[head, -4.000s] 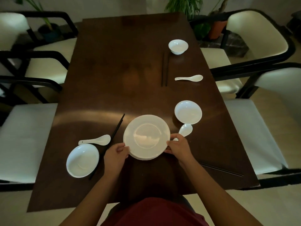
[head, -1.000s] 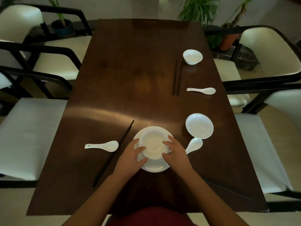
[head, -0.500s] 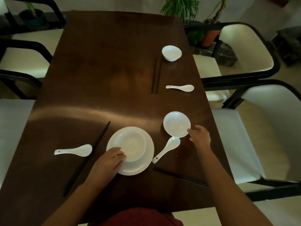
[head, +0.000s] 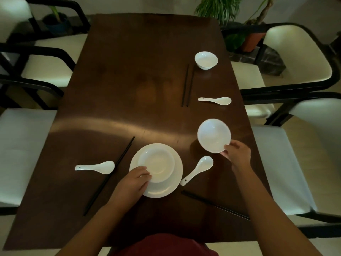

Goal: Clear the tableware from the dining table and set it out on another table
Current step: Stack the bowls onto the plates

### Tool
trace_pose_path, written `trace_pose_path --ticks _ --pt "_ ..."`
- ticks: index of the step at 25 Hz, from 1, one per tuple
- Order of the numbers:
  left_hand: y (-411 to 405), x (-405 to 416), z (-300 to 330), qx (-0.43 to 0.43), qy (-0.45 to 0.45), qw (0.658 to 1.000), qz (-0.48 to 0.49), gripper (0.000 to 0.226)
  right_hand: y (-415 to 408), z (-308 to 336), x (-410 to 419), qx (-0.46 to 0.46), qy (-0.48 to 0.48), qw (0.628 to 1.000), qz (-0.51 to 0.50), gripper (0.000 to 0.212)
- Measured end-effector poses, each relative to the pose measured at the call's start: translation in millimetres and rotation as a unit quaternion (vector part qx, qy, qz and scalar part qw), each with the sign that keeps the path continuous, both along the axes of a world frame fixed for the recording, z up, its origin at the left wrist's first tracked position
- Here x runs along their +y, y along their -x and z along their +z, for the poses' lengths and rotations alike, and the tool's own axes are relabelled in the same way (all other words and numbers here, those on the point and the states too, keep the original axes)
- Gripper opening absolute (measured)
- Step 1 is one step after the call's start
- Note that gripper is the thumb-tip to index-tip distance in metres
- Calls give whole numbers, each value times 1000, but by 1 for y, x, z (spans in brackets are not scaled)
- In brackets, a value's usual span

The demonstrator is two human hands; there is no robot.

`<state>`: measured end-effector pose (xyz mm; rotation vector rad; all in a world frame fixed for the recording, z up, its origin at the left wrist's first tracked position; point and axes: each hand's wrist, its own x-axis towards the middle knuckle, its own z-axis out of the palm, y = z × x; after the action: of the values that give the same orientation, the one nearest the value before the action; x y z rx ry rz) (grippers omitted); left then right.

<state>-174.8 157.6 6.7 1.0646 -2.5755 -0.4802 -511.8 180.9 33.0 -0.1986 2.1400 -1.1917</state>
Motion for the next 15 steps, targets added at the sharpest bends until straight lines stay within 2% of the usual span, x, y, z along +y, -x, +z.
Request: trace_pose_path --ticks 3,5,6,9,12,14,15 --pt "0 4 3 24 -50 998 26 36 -23 29 -10 -21 59 993 98 23" --pt "1 6 6 72 -111 983 125 35 -52 39 -15 -50 60 981 176 22" --pt "3 5 10 105 -143 965 191 34 -68 41 -16 -60 51 975 206 22" --pt "9 -9 23 186 -287 878 335 26 -111 33 -17 -64 29 961 266 24" --pt "13 -27 27 208 -411 800 384 23 -131 22 -18 -29 -4 954 299 26" --pt "13 -33 29 244 -483 734 411 21 -134 15 -18 -9 -14 952 304 26" --pt "13 -34 29 254 -508 713 411 21 -134 12 -17 -1 -16 953 304 27"
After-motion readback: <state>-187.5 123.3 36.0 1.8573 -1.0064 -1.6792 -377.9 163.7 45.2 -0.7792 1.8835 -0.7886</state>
